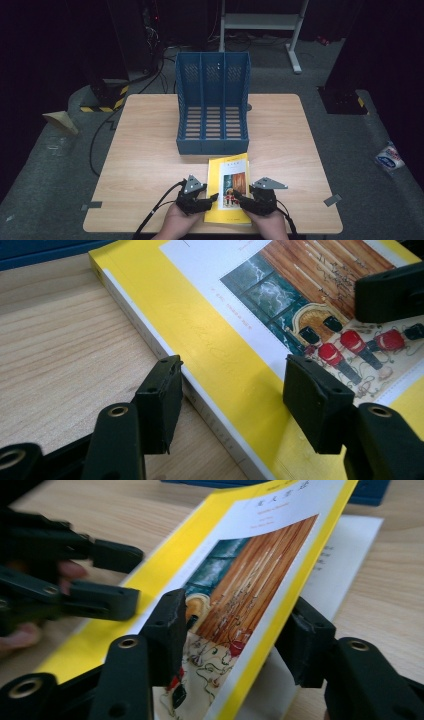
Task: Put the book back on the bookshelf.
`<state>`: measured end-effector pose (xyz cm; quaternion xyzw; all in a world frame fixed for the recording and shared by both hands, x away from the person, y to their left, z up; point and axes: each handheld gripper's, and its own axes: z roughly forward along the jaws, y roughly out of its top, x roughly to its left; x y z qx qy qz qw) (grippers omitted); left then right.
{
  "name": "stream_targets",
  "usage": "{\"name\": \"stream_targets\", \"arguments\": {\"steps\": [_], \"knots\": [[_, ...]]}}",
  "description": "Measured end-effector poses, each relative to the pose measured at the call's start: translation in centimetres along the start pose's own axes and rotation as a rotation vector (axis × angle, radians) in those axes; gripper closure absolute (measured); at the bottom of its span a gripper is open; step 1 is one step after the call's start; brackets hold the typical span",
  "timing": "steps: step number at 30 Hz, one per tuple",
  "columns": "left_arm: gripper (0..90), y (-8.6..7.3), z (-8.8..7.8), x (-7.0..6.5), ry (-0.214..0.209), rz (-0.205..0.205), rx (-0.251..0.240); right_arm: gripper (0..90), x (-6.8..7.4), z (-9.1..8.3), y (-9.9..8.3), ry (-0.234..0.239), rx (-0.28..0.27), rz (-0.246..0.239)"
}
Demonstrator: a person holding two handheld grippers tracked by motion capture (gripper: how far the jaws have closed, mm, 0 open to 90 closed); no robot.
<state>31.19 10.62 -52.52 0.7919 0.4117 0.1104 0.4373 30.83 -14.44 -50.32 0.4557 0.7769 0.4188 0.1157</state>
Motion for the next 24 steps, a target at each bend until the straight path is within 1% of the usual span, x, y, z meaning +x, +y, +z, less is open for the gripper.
{"name": "stream_targets", "arguments": {"steps": [2,3,5,6,8,9,11,12,13,14,15,17,18,19,20,21,23,24], "knots": [[41.4,0.0,0.0,0.0,0.000,0.000,0.000,51.2,-0.2,-0.1,0.1,-0.006,0.008,0.006],[41.4,0.0,0.0,0.0,-0.001,-0.001,-0.001,51.6,-0.4,-0.2,0.1,0.004,0.006,0.019],[41.6,0.0,0.0,0.0,-0.002,-0.001,-0.001,52.5,-0.8,-0.2,0.3,0.021,0.002,0.028],[42.0,0.0,-0.1,0.0,0.002,0.010,0.000,52.6,-1.0,-0.2,0.5,0.025,0.000,0.035],[43.0,-0.1,-0.1,-0.1,0.005,0.004,-0.006,52.6,-1.1,-0.1,0.6,0.026,0.002,0.036],[43.4,-0.1,-0.1,-0.1,0.010,0.014,-0.008,52.5,-1.5,0.5,1.1,0.028,0.017,0.033],[43.5,-0.1,-0.1,-0.2,0.010,0.013,-0.008,52.5,-2.0,0.9,1.4,0.035,0.023,0.058],[43.5,-0.1,-0.1,-0.2,0.010,0.013,-0.008,52.5,-2.0,0.9,1.4,0.035,0.023,0.058],[43.6,-0.1,-0.1,-0.2,0.010,0.014,-0.009,52.6,-2.6,1.4,2.0,0.030,0.016,0.061],[43.7,-0.1,-0.1,-0.2,0.010,0.017,-0.007,52.6,-2.8,1.5,2.2,0.028,0.016,0.075],[43.8,-0.1,-0.1,-0.2,0.010,0.017,-0.007,52.9,-3.1,1.8,2.6,0.026,0.018,0.072],[43.8,-0.1,-0.1,-0.2,0.010,0.015,-0.010,53.7,-3.3,2.4,3.1,0.030,0.032,0.081],[43.8,-0.1,-0.1,-0.2,0.010,0.015,-0.010,55.8,-3.4,2.6,3.4,0.031,0.032,0.085],[43.8,-0.1,-0.1,-0.2,0.010,0.015,-0.010,55.8,-3.4,2.6,3.4,0.031,0.032,0.085],[43.8,-0.1,-0.1,-0.2,0.010,0.015,-0.009,58.9,-3.7,3.0,3.8,0.032,0.035,0.093],[43.8,-0.1,-0.1,-0.2,0.010,0.015,-0.009,58.9,-3.7,3.0,3.8,0.032,0.035,0.093],[43.9,-0.1,-0.2,-0.1,0.011,0.018,-0.008,63.3,-3.7,3.2,4.3,0.028,0.034,0.116],[43.9,-0.1,-0.2,-0.1,0.011,0.018,-0.008,64.9,-3.7,3.3,4.4,0.025,0.032,0.112]]}}
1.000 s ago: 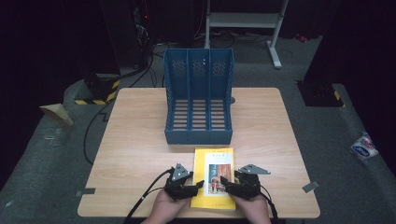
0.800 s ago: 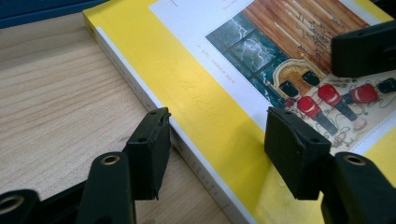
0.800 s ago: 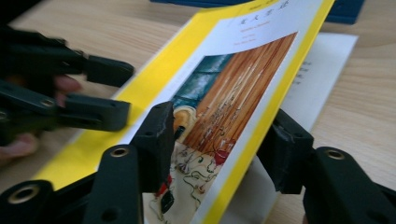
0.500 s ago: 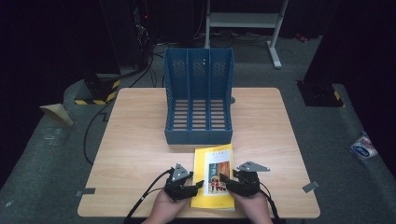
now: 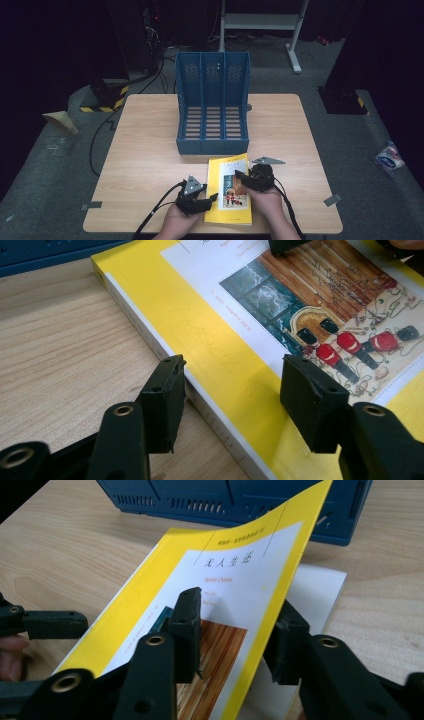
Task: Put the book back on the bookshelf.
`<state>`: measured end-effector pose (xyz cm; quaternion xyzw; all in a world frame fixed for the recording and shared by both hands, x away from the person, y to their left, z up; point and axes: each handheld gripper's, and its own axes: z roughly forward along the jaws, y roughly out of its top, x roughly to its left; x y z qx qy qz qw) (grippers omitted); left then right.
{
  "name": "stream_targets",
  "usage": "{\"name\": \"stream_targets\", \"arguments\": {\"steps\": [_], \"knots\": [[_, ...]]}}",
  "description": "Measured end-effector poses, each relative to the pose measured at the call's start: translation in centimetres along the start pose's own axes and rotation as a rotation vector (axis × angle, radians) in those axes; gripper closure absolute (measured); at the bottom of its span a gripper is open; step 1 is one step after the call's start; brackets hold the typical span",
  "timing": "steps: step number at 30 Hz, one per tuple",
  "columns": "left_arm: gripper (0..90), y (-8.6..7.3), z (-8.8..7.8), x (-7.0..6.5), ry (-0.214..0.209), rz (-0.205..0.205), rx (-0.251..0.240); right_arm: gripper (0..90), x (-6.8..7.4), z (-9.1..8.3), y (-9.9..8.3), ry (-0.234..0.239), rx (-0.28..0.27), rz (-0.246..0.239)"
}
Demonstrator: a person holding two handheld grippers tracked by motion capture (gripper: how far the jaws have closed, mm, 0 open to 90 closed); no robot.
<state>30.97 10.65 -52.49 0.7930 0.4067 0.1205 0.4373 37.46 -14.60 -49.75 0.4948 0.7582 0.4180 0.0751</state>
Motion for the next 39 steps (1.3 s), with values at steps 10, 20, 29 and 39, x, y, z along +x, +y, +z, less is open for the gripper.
{"name": "stream_targets", "arguments": {"steps": [10,20,29,39], "knots": [[44.0,0.0,0.0,-0.1,0.003,0.006,-0.003,79.2,1.1,-1.2,0.2,-0.001,-0.059,-0.043],[45.8,-0.1,-0.1,-0.4,0.009,0.031,-0.013,83.7,2.7,-1.9,-0.6,-0.039,-0.170,-0.174],[41.2,-0.1,-0.4,-0.1,-0.026,0.010,-0.034,85.7,3.6,-2.7,-1.1,-0.058,-0.252,-0.172],[31.3,0.4,-0.9,1.0,-0.150,-0.098,-0.049,85.8,5.0,-4.7,-1.9,-0.067,-0.401,-0.212]]}}
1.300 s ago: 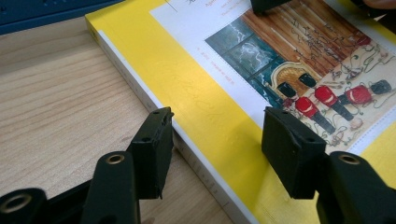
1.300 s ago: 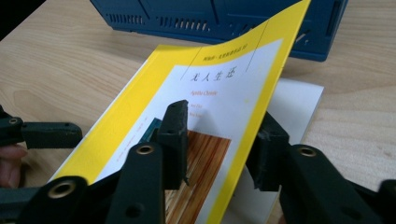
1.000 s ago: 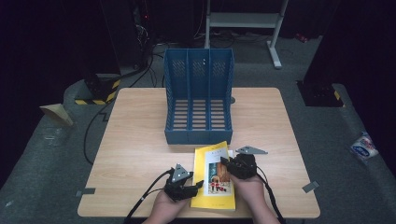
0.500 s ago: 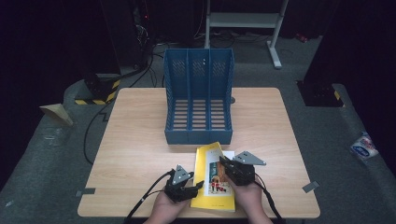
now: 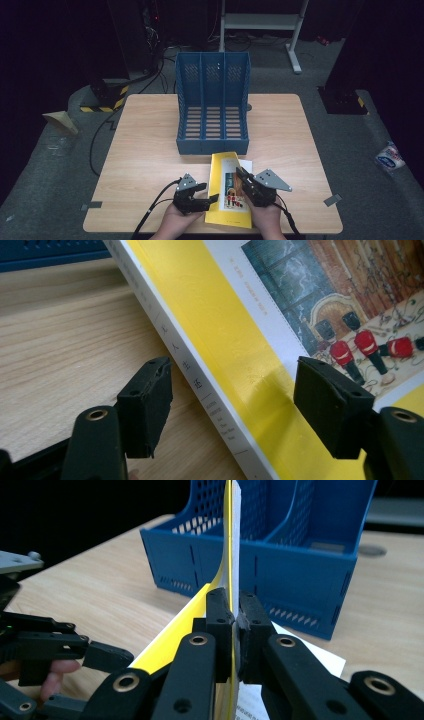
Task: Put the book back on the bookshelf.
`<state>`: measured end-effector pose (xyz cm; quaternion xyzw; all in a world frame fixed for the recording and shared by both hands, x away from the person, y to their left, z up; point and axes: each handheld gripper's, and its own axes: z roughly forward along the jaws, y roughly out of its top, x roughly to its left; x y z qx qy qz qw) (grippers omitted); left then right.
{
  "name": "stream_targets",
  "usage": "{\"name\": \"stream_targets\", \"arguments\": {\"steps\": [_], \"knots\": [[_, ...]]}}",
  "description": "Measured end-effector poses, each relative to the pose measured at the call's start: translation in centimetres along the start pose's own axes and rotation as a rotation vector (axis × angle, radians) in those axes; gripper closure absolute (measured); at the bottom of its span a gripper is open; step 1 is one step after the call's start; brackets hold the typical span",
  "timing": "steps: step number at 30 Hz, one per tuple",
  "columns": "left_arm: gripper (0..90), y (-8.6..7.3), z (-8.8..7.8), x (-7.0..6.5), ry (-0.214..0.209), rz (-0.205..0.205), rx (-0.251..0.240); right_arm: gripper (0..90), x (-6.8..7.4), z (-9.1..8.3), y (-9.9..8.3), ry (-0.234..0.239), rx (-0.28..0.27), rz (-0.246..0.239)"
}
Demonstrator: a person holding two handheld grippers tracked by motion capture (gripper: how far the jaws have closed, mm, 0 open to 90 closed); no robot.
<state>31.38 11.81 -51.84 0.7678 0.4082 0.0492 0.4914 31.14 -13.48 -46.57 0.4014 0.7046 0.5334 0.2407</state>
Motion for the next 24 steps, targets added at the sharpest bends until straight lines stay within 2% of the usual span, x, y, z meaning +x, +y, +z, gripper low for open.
{"name": "stream_targets", "arguments": {"steps": [4,10,20,24], "knots": [[29.6,0.0,0.1,-0.1,-0.026,-0.016,0.005,85.8,0.3,-0.6,0.2,-0.013,-0.045,-0.014],[28.0,0.0,0.4,-0.3,-0.078,-0.040,0.006,85.8,0.7,-1.3,0.7,-0.018,-0.082,-0.023],[28.0,0.1,0.5,-0.6,-0.121,-0.052,-0.009,85.8,1.5,-2.4,1.3,-0.025,-0.150,-0.035],[28.6,0.1,0.7,-0.6,-0.164,-0.072,-0.011,85.8,2.0,-2.9,1.6,-0.016,-0.180,-0.040]]}}
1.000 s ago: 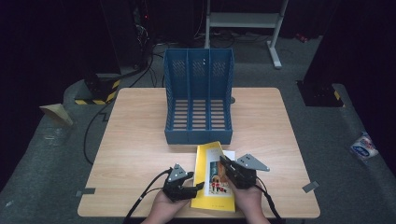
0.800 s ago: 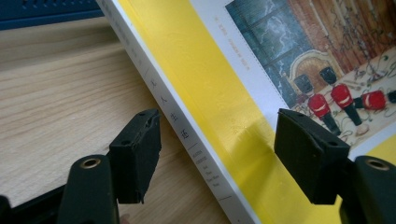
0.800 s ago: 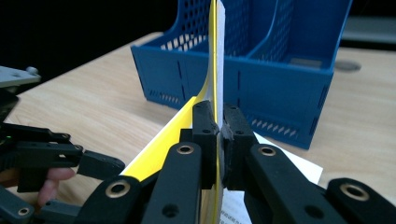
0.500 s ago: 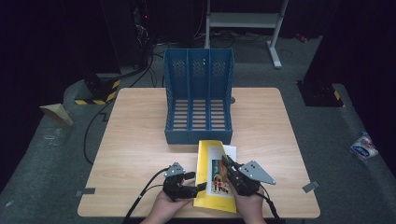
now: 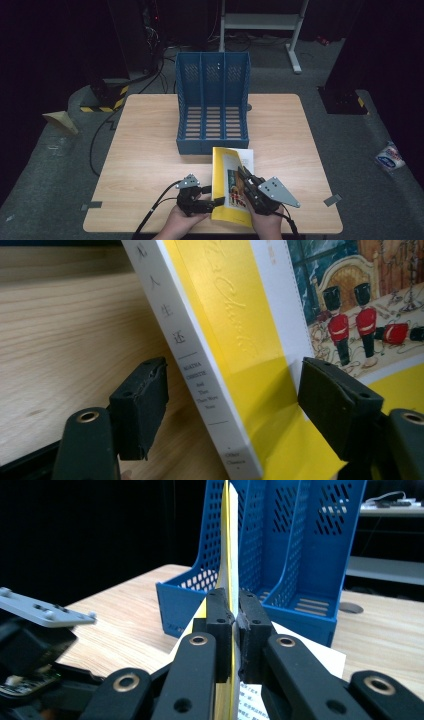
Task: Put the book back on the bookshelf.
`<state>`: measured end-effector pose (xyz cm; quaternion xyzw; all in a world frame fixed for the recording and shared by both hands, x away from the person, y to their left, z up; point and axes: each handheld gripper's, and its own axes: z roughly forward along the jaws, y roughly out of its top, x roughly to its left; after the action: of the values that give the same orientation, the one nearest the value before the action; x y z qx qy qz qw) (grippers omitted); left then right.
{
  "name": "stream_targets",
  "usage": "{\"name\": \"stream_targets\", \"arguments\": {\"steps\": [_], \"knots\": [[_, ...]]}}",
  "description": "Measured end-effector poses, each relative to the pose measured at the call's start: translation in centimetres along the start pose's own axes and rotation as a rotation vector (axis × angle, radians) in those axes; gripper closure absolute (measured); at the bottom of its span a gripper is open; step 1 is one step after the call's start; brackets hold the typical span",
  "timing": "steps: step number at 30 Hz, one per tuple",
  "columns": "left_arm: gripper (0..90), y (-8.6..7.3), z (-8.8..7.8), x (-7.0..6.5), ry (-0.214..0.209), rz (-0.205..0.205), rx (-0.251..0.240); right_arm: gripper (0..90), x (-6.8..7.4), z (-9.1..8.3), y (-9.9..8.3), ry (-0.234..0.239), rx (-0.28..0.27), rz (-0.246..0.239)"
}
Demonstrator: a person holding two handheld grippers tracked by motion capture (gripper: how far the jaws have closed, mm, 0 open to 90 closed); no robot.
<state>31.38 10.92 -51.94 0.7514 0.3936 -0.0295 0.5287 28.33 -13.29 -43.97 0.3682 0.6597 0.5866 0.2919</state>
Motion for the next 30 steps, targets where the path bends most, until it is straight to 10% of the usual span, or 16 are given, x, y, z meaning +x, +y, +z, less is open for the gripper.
{"name": "stream_targets", "arguments": {"steps": [8,21,30], "knots": [[34.3,-0.06,0.54,-0.10,-0.078,-0.019,-0.011,85.8,0.70,-0.47,0.39,0.018,-0.027,-0.013],[53.7,0.09,0.18,0.00,-0.049,0.007,-0.011,85.8,0.60,-0.59,0.40,0.030,-0.041,-0.015],[43.1,0.56,-0.18,0.11,-0.026,0.019,-0.049,85.8,0.86,-0.79,0.55,0.034,-0.054,-0.032]]}}
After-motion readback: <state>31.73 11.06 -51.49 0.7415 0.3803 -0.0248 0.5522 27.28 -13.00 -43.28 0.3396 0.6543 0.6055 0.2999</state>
